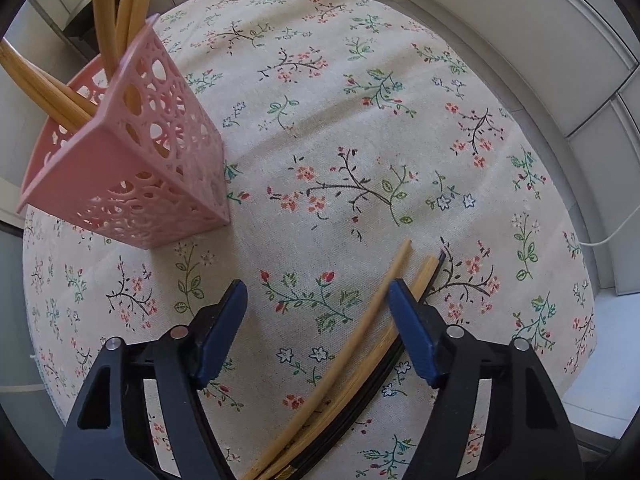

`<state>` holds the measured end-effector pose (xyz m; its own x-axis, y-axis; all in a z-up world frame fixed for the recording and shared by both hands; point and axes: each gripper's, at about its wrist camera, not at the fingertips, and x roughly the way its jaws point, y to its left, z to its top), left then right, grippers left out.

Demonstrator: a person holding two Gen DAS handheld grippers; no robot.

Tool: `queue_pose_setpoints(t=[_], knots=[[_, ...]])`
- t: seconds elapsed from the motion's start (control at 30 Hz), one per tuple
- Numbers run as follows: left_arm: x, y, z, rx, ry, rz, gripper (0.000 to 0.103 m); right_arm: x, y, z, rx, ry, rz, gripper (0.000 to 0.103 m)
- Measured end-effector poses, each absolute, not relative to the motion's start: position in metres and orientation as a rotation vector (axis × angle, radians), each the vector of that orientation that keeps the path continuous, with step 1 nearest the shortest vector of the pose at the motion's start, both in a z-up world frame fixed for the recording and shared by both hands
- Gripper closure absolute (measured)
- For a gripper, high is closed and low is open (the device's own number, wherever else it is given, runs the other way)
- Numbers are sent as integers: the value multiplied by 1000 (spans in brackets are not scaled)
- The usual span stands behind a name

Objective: Organize utensils
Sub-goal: 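Lower the left tool to the pile and grasp a wooden chopstick, then grasp a wooden chopstick with the right tool while the left tool holds its chopstick upright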

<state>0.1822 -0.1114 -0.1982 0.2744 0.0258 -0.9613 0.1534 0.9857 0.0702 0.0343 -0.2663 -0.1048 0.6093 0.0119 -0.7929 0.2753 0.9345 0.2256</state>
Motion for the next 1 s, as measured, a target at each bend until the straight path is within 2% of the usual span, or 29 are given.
queue_pose_setpoints(t=[0.03, 0.07, 0.33, 0.6, 0.8, 0.87, 0.93, 0.97, 1.0], knots=[[180, -114, -200, 157, 1302, -97, 44, 35, -266, -105, 343, 908, -156, 7], [177, -115, -201, 153, 1302, -106, 45, 34, -266, -105, 342, 909, -156, 7], [171, -109, -195, 155, 1247, -135, 92, 37, -267, -109, 362, 928, -157, 7], [152, -87, -185, 161, 1193, -135, 98, 53, -262, -122, 450, 973, -119, 7], [119, -45, -144, 159, 1117, -125, 98, 98, -235, -142, 593, 1048, 7, 8], [104, -31, -130, 135, 1095, -126, 98, 116, -215, -150, 607, 1082, 87, 12], [95, -18, -120, 109, 1084, -135, 98, 133, -199, -160, 620, 1136, 152, 35], [95, -14, -118, 99, 1078, -139, 98, 143, -192, -171, 651, 1180, 195, 41], [90, -9, -113, 83, 1067, -143, 98, 150, -188, -180, 685, 1210, 217, 52]])
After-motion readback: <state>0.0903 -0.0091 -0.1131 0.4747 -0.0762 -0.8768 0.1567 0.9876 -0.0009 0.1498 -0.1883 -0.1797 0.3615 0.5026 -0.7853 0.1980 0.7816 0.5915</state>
